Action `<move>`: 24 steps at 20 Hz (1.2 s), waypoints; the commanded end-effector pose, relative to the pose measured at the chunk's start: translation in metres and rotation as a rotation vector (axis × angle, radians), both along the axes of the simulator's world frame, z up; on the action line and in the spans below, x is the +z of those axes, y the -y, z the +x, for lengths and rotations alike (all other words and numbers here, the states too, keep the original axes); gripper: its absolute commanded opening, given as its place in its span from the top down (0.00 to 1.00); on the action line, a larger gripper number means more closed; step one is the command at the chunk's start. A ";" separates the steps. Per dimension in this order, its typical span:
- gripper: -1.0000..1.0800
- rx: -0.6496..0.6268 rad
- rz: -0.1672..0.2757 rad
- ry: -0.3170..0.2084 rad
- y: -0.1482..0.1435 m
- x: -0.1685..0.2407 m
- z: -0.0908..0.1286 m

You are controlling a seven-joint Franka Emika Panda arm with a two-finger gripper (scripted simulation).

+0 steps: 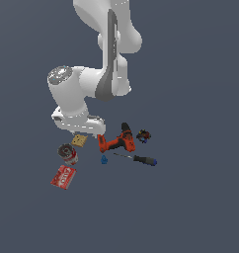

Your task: Pick up a designated object from a clutter of objects.

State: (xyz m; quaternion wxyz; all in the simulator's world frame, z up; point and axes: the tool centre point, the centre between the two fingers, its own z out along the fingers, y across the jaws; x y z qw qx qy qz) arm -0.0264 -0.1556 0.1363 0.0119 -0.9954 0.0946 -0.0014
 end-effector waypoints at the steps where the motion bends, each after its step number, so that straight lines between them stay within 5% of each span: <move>1: 0.04 -0.025 -0.004 0.000 0.017 -0.021 -0.011; 12: 0.04 -0.088 -0.021 -0.005 0.058 -0.072 -0.047; 24: 0.04 -0.093 -0.022 -0.007 0.060 -0.089 -0.050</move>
